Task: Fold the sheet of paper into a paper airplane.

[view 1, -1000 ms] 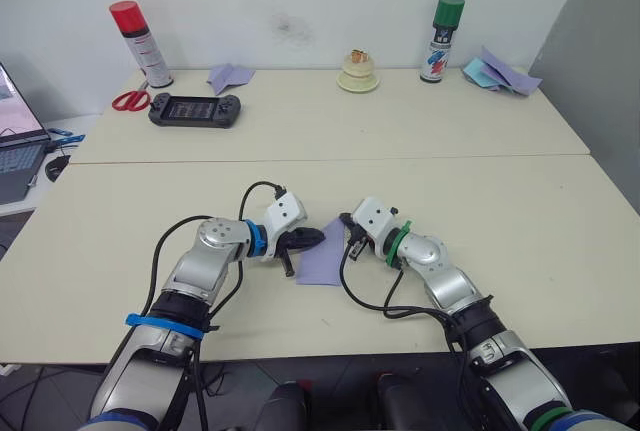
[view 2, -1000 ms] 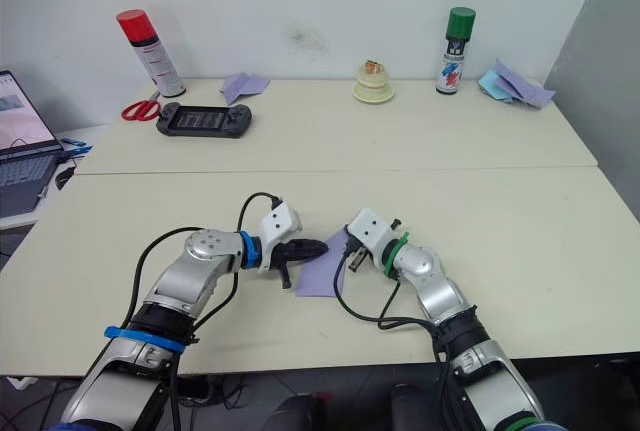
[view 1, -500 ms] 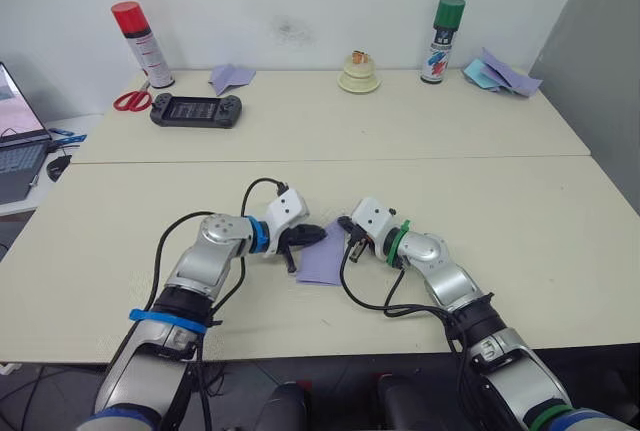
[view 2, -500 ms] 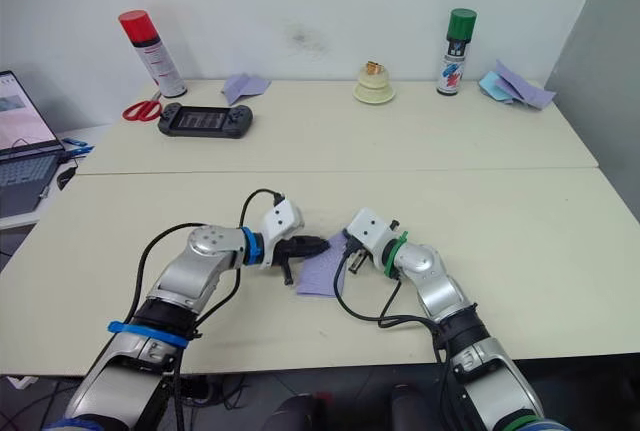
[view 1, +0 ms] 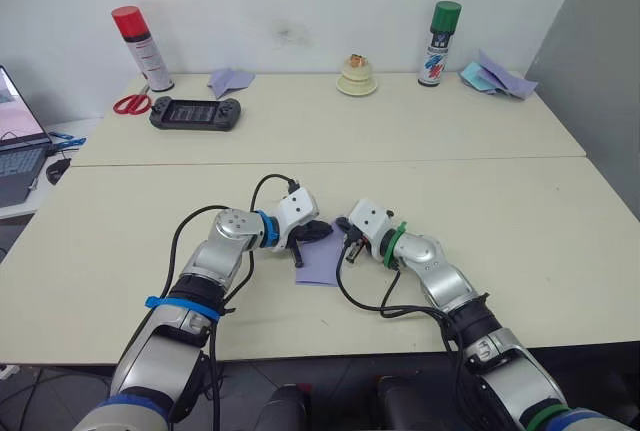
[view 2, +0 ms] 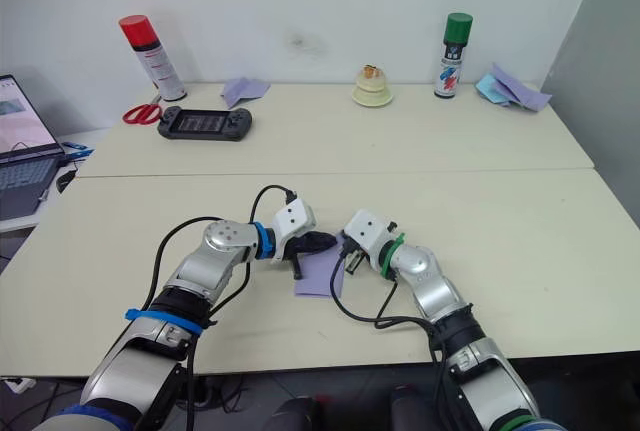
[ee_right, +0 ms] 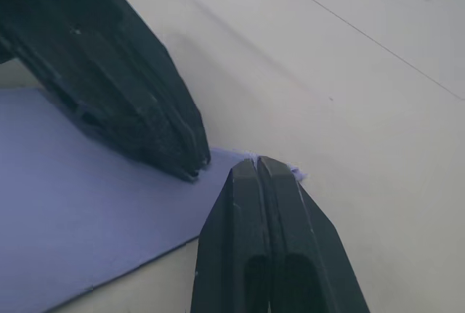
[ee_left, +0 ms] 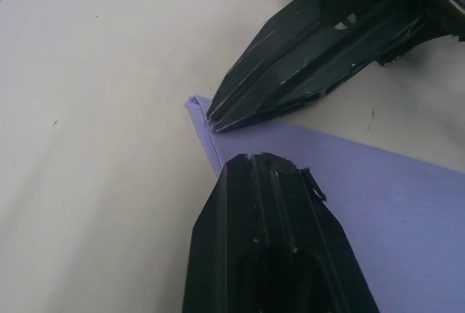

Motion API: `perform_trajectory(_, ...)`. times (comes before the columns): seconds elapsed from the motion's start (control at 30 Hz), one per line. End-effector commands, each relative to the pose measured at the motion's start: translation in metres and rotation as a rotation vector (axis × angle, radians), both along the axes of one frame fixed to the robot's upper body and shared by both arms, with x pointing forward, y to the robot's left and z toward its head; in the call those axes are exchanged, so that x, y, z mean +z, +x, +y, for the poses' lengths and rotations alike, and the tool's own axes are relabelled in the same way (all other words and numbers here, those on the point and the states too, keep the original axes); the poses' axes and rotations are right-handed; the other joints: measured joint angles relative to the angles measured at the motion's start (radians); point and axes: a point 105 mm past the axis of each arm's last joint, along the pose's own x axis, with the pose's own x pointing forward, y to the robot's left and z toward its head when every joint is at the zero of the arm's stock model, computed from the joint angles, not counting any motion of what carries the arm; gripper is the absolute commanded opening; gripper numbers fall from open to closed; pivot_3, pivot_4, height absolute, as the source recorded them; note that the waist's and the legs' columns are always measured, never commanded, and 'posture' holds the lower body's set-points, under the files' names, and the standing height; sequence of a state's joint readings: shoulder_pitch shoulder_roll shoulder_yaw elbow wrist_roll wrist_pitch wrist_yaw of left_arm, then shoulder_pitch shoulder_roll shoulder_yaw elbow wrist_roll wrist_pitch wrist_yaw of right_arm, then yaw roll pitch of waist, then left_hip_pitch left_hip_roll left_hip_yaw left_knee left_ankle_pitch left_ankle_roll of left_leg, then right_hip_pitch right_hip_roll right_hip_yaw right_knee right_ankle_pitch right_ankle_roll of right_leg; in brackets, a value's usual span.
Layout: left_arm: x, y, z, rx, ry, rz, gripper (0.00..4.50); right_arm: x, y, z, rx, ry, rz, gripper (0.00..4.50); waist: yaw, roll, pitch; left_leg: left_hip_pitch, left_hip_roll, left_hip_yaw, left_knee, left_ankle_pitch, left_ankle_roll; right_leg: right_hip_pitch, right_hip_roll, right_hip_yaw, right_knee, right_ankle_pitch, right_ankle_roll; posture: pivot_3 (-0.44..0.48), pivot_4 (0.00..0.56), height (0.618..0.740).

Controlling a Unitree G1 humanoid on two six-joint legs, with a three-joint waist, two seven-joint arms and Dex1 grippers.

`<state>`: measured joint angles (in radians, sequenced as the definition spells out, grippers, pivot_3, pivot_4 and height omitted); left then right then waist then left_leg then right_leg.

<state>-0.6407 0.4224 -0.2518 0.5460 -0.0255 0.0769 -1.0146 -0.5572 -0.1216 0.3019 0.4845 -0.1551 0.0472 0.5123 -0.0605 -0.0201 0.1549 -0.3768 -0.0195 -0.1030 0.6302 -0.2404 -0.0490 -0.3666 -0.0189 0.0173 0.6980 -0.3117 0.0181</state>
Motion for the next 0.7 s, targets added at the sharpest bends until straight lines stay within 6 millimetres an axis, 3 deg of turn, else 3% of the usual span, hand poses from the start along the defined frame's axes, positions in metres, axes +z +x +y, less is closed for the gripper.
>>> perform_trajectory(0.03, -0.029, -0.009, 0.016, 0.025, 0.091, 0.084, 0.03, -0.035, 0.005, -0.022, -0.124, -0.068, 0.13, 0.0, 0.001, 0.0, 0.0, 0.001, 0.0, -0.001, 0.0, 0.0, 0.0, 0.001, 0.0, 0.0, 0.0, -0.001, 0.001, 0.0, 0.15, 0.722)
perform_trajectory(0.17, -0.032, -0.008, 0.021, 0.046, 0.097, 0.095, 0.03, -0.037, 0.008, -0.028, -0.159, -0.062, 0.14, 0.0, 0.004, 0.0, 0.0, 0.012, -0.001, -0.002, -0.002, 0.0, 0.0, 0.014, -0.001, 0.0, -0.003, -0.003, 0.003, 0.0, 0.15, 0.722)
perform_trajectory(0.3, -0.034, -0.007, 0.023, 0.056, 0.096, 0.103, 0.03, 0.002, 0.009, -0.018, -0.112, 0.109, -0.032, 0.0, 0.005, 0.0, 0.0, 0.013, -0.001, -0.004, -0.002, 0.0, 0.0, 0.016, -0.001, 0.0, -0.004, -0.004, 0.002, 0.0, 0.15, 0.722)
perform_trajectory(0.43, -0.037, -0.009, 0.021, 0.049, 0.097, 0.109, 0.03, 0.027, -0.011, -0.013, 0.021, 0.211, -0.111, 0.0, 0.006, 0.001, 0.001, 0.011, -0.001, -0.004, -0.003, 0.0, 0.0, 0.016, -0.001, 0.0, -0.006, -0.004, 0.003, 0.0, 0.15, 0.722)
perform_trajectory(0.7, -0.04, -0.012, 0.02, 0.039, 0.103, 0.116, 0.03, 0.016, -0.047, 0.002, 0.237, 0.191, -0.026, 0.0, 0.006, 0.001, 0.001, 0.011, -0.001, -0.004, -0.003, 0.0, 0.0, 0.016, -0.001, -0.001, -0.006, -0.004, 0.003, 0.0, 0.15, 0.722)
